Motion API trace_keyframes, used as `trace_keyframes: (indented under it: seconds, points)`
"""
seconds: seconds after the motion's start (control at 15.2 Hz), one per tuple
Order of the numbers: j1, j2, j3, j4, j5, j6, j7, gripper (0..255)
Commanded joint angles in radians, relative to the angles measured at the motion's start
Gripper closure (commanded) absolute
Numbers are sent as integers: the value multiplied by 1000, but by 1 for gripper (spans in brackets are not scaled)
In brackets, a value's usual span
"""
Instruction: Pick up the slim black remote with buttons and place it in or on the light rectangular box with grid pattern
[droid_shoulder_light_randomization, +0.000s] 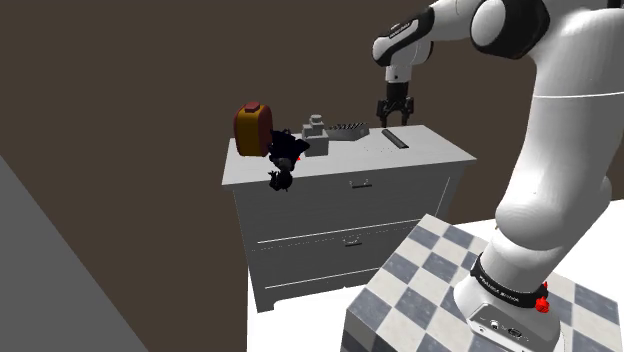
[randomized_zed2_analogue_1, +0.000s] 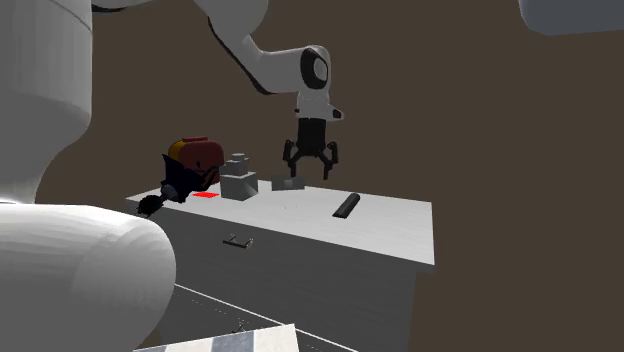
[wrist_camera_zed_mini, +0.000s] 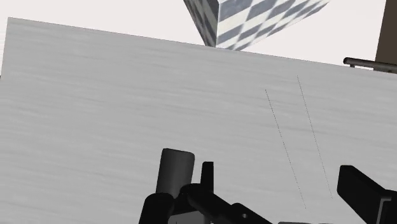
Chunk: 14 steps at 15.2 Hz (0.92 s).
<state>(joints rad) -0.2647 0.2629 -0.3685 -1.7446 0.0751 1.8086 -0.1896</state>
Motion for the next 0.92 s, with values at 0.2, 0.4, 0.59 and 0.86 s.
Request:
trace_keyframes:
  seconds: [0.2,0.4,0.59,0.86]
  points:
    - [-87,216,-10,229,84,-49,-34,0]
    - [-151,349,-8,394,128,-100,-42,0]
    - [-224,497,0,596,168,-169,-36,0]
    - [-231,517,3,583,174,-139,-38,0]
